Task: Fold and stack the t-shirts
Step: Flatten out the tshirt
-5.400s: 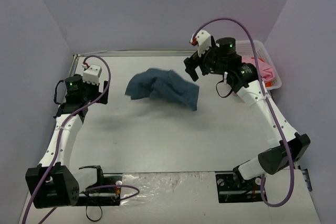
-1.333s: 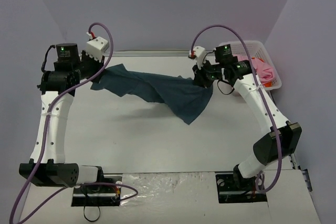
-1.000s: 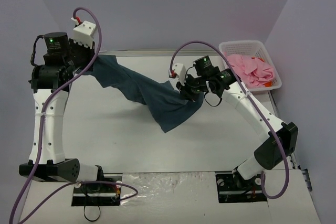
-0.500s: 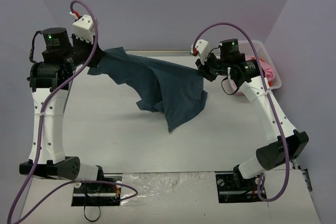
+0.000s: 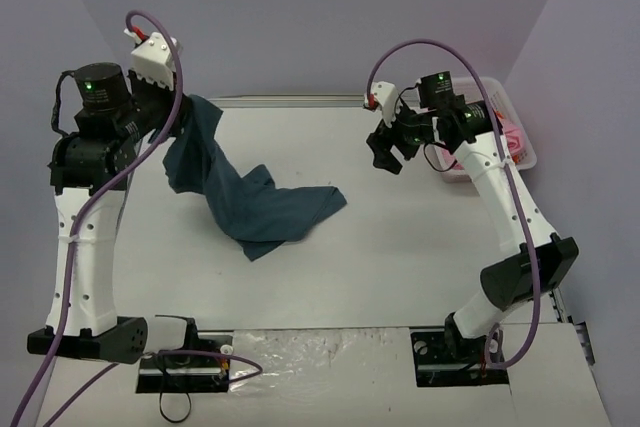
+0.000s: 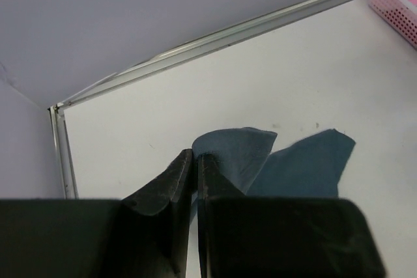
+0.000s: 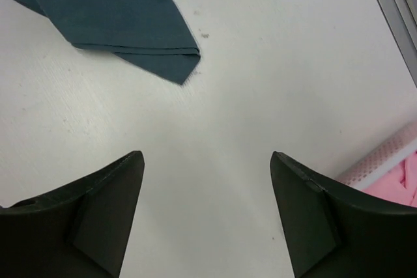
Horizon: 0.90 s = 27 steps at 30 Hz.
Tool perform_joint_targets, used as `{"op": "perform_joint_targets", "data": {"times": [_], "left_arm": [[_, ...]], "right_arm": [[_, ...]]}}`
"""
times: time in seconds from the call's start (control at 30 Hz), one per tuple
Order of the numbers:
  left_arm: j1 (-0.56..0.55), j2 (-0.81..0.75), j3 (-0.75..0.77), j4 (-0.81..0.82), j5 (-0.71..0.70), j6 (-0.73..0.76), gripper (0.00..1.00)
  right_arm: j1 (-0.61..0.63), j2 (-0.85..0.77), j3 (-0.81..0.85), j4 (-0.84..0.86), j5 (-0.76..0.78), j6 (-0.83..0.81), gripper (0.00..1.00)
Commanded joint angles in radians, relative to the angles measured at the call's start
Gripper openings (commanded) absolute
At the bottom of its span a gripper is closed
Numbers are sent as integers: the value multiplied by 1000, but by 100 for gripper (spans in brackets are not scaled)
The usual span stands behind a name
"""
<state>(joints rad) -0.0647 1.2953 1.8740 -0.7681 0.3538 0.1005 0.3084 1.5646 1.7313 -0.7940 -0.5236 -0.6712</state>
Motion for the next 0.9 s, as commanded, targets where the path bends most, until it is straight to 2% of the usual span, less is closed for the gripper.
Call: {"op": "perform_joint_targets", "data": {"times": [0.0, 0.17, 0.43, 0.53, 0.7, 0.87], "left_arm": [[-33, -24, -55, 58, 7, 2, 2], [-89, -42, -194, 82, 71, 10, 2], [-204, -14, -312, 93, 195, 41, 2], [-213, 1, -328, 98, 254, 25, 2], [-225, 1, -377, 147, 318, -27, 2], [-225, -2, -418, 214, 413, -138, 2]], "right_arm": [[21, 98, 82, -25, -91, 54, 74], [75, 231, 145, -22, -229, 100, 72], [109, 347, 209, -7, -463, 136, 70], [109, 377, 254, -8, -542, 139, 69], [110, 391, 298, -5, -683, 93, 69], [118, 406, 289, -1, -785, -25, 67]]}}
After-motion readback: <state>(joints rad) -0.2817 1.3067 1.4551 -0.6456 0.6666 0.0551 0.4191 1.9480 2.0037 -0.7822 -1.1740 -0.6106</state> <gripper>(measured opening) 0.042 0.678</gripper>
